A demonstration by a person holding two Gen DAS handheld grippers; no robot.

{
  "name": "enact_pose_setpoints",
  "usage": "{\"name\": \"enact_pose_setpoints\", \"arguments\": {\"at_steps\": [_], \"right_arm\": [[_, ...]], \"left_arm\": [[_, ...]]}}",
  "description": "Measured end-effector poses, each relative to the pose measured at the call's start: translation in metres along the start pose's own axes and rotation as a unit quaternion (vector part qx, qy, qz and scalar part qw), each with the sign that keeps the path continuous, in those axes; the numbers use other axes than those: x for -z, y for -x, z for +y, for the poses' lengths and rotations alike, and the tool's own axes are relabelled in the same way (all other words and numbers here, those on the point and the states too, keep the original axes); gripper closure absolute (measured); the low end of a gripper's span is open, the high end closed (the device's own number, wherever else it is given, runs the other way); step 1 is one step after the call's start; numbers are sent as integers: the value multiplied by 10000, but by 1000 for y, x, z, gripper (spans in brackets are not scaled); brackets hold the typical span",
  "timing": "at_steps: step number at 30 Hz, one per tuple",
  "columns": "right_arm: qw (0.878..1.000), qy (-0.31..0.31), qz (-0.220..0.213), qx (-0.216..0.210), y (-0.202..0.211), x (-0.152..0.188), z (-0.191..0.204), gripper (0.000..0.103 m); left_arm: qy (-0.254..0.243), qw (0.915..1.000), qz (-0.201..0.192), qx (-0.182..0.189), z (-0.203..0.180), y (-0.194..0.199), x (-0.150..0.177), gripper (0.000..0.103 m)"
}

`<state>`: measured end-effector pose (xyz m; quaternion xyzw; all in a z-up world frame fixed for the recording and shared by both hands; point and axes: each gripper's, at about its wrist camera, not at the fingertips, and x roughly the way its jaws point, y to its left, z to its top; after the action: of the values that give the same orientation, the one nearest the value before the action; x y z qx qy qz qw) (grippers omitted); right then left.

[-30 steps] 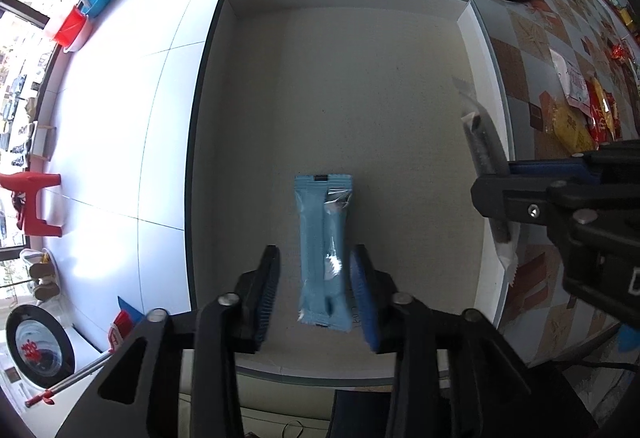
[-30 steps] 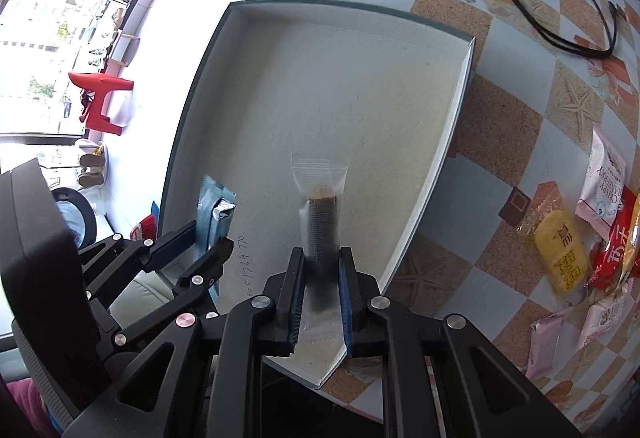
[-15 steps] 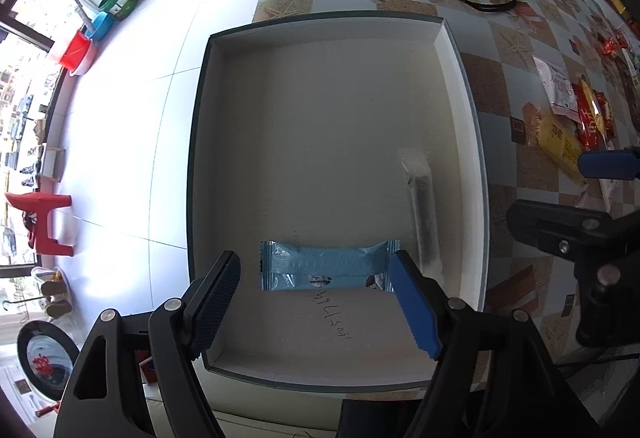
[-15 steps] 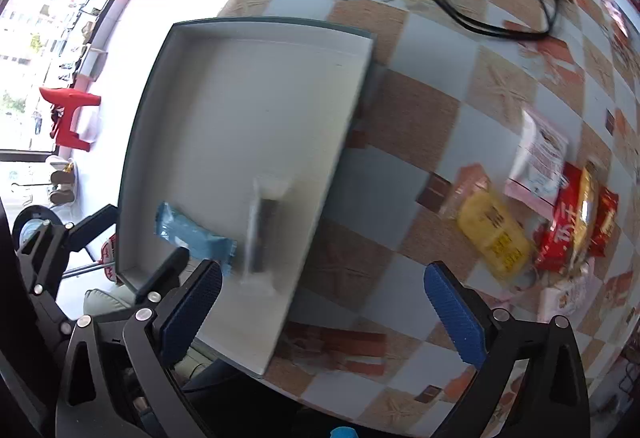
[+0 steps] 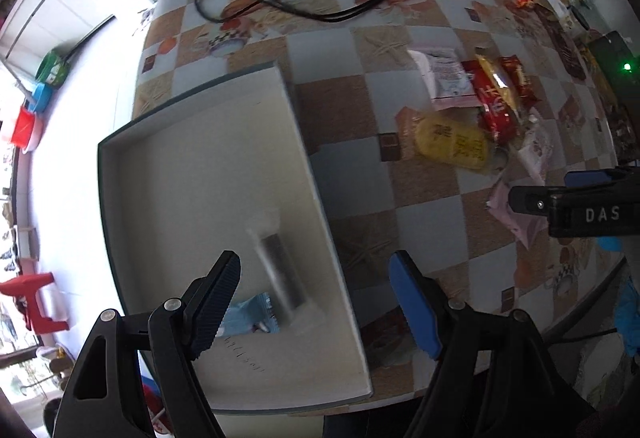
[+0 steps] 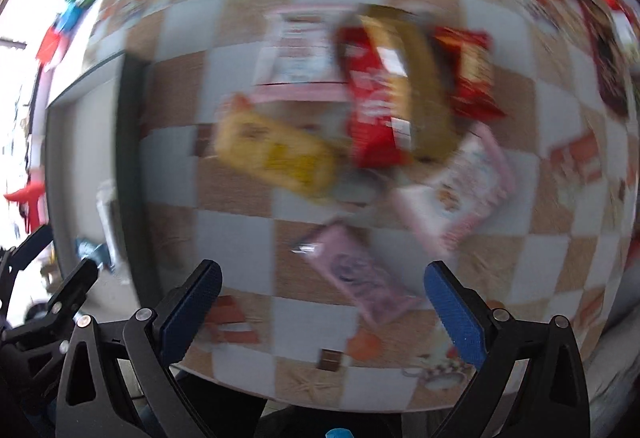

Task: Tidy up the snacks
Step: 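Grasp the yellow rice cake pack with the left tool while the right tool grasps the pink Crispy Cranberry pack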

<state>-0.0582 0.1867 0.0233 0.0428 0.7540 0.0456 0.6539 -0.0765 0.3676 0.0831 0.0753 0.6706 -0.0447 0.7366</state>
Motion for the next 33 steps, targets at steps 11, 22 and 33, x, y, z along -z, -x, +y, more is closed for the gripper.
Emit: {"name": "enact_pose_setpoints", "arguments": {"at_steps": [11,22,33], "right_arm": [[9885,-1480,142,-289,-10,7,-95,1],[9749,-2155,-58,-551,-21,-31,-145,1],[9854,-1695,105,97,-37,-54,-169,1]], "left_arm": [[1488,9796,1004,904,-34,-63,-68,23],[2937,9445,1157,911,-34,-92,-94,23],[1584,9854,619,61,-44,-77,-108,15]]}}
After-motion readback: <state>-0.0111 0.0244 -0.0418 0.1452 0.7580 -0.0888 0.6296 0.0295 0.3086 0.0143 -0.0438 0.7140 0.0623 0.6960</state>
